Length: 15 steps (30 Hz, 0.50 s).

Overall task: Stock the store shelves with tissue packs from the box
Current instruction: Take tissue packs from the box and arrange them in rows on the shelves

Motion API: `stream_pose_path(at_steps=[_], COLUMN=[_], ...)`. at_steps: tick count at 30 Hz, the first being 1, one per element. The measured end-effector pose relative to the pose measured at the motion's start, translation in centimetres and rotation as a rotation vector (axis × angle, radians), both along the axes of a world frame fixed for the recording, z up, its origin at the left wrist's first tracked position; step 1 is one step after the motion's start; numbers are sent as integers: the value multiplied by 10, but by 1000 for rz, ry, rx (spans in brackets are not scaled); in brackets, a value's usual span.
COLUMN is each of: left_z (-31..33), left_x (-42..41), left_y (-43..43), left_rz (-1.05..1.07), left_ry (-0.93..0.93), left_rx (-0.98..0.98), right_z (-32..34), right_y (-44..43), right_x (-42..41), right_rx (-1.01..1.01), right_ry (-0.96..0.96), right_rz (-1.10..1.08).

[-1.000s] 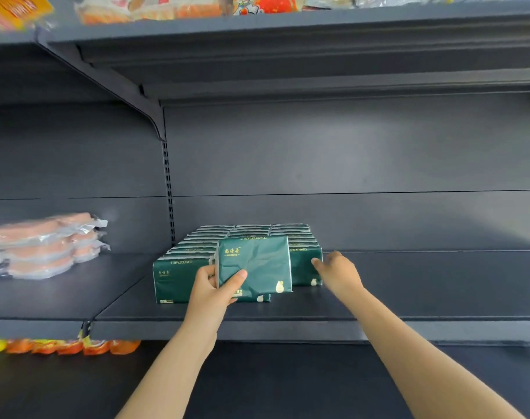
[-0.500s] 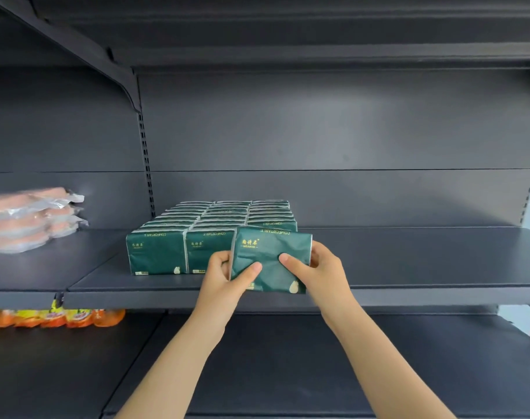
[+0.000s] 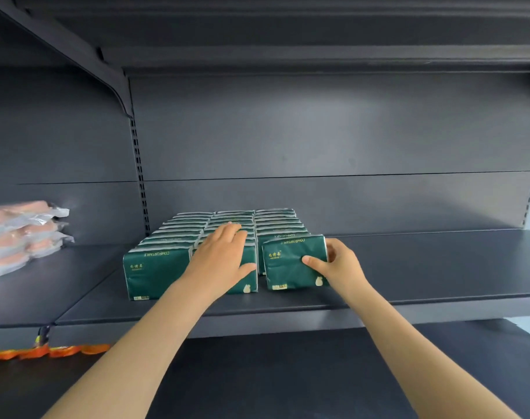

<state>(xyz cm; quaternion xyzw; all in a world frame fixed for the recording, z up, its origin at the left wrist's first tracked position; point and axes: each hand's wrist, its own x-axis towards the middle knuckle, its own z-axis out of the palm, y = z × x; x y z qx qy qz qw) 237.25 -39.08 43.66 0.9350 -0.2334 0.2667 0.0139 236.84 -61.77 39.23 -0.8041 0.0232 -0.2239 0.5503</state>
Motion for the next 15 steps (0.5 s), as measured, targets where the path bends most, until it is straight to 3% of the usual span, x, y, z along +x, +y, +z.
stream_pose_path(at_steps=[3, 9, 15], left_z=[-2, -15, -15], left_x=[17, 32, 33], left_y=[2, 13, 16], left_rz=[17, 5, -34], left_ry=[43, 82, 73], left_rx=[139, 160, 156], right_z=[-7, -9, -8], right_y=[7, 20, 31], right_x=[13, 25, 33], right_rx=[-137, -364, -305], right_ry=[-14, 12, 106], right_rz=[-77, -144, -180])
